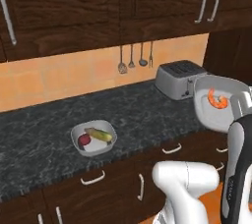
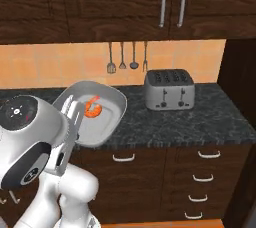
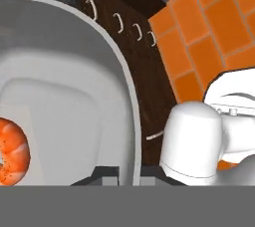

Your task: Take the meat container that has the shrimp and place it on the second highest rack of the freezer. Then take the vegetable container that has the tomato and cucumber and place it on the highest rack of the freezer.

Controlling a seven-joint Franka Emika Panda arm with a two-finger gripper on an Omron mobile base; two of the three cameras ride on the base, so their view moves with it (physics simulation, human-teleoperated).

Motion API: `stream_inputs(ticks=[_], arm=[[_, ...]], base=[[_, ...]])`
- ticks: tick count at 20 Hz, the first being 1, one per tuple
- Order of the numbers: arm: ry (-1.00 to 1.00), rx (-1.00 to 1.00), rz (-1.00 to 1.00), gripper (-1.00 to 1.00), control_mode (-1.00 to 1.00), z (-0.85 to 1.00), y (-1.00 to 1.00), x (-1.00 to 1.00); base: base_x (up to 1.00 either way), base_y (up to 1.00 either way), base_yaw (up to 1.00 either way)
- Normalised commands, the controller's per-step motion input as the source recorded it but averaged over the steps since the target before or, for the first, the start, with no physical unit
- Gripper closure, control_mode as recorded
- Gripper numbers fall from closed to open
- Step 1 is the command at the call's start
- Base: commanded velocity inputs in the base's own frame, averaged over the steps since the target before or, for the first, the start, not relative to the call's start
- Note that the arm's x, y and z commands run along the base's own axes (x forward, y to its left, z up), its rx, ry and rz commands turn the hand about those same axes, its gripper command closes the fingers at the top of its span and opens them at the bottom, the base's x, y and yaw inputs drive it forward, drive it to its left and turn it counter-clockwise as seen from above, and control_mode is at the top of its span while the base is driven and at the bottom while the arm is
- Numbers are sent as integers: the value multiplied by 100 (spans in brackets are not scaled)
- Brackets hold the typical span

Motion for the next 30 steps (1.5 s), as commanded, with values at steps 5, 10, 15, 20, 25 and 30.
stream_inputs(ticks=[5,10,15,20,25,30], arm=[[0,0,0,100,100,0,0,0],[0,0,0,100,100,0,0,0],[0,0,0,100,100,0,0,0],[0,0,0,100,100,0,0,0],[0,0,0,100,100,0,0,0],[0,0,0,100,100,0,0,0]], base=[[-14,-2,-88],[0,-55,-74],[31,-91,-58],[59,-82,-37],[0,-96,-33],[20,-85,-34]])
